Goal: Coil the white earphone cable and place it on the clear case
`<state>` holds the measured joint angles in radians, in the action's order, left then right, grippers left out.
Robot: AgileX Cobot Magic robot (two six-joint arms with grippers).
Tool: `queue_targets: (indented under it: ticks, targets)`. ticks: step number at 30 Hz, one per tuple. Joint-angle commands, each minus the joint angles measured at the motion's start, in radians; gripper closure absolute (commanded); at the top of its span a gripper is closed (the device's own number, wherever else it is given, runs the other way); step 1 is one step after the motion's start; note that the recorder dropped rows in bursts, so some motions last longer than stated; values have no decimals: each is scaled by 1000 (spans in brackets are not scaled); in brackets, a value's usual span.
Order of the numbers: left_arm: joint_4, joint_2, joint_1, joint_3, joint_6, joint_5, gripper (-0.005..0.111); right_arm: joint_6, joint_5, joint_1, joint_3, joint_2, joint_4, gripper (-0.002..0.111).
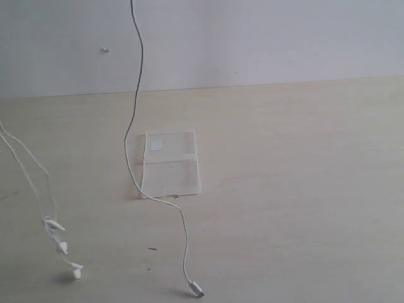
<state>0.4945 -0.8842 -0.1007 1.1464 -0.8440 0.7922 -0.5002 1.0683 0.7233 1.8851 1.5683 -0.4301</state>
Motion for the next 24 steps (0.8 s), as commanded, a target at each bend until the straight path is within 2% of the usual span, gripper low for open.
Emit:
queue_targets:
  ticks: [1,2,4,5,8,12,18,24]
  targets:
    - [9,1,2,8,14,16,106,12,-54,-2,6,-47,38,108]
    - [20,1,2,8,14,16,105,12,-64,-2,6,-54,38,108]
    - [44,-1,2,8,14,14,95,12,-110,-2,6,-72,38,108]
    - [57,-1,2,8,14,14,83,12,-143,-2,6,-83,38,108]
    - [76,-1,2,8,14,12,66,2,-202,-2,6,-97,5,108]
    - [113,-1,2,8,14,-28,65,-35,-303,-2,8,-106,-67,108]
    - [121,-1,2,8,14,-47,65,-51,-299,-2,70,-106,-67,108]
    - [203,-1,2,8,7,-49,65,-51,-276,-2,109,-106,-65,108]
